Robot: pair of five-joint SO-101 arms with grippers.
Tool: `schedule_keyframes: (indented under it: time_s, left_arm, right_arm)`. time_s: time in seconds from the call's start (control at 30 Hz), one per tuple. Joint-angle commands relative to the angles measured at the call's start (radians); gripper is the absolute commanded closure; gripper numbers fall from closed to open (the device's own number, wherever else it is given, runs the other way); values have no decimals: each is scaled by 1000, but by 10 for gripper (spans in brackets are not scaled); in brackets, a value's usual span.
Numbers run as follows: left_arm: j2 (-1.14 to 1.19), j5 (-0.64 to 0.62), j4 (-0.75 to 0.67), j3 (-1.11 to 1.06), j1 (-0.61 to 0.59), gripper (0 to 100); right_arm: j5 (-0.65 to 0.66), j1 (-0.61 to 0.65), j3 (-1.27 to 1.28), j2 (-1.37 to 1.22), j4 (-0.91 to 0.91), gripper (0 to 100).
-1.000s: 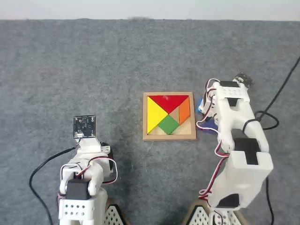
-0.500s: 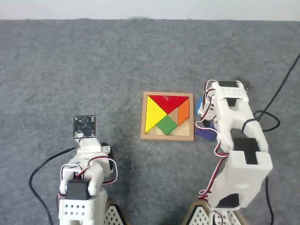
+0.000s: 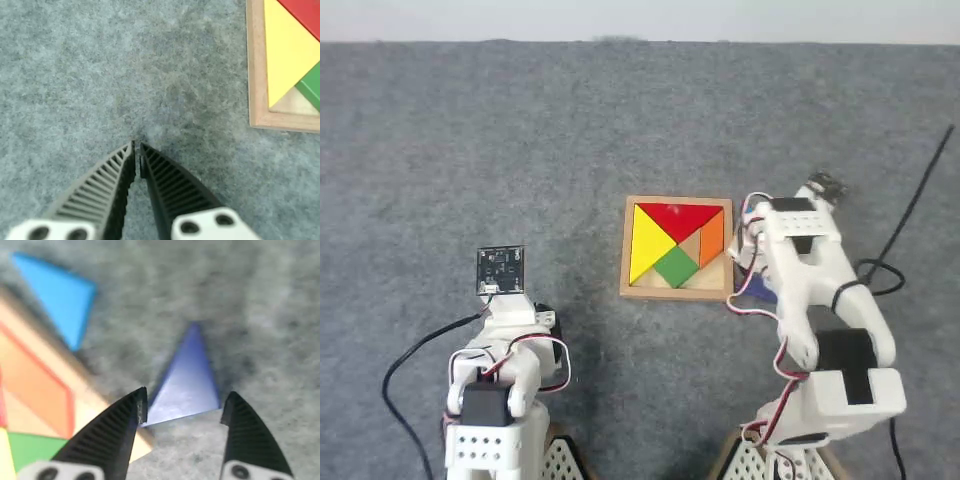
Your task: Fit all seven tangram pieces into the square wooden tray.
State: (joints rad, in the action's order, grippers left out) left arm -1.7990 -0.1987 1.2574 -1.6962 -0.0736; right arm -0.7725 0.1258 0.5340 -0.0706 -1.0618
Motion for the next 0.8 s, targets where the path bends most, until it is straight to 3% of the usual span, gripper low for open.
schedule_keyframes:
  time_s: [0.0,0.47,0.77]
  left_arm:
    - [-20,15,5,13,-6,986]
    - [-20,15,5,13,-6,986]
    - [-20,15,5,13,-6,986]
  right_arm:
    - [-20,28,-12,16,42,824]
    - [6,-58,-48,-33,45,837]
    - [353,-131,-206,-41,-36,837]
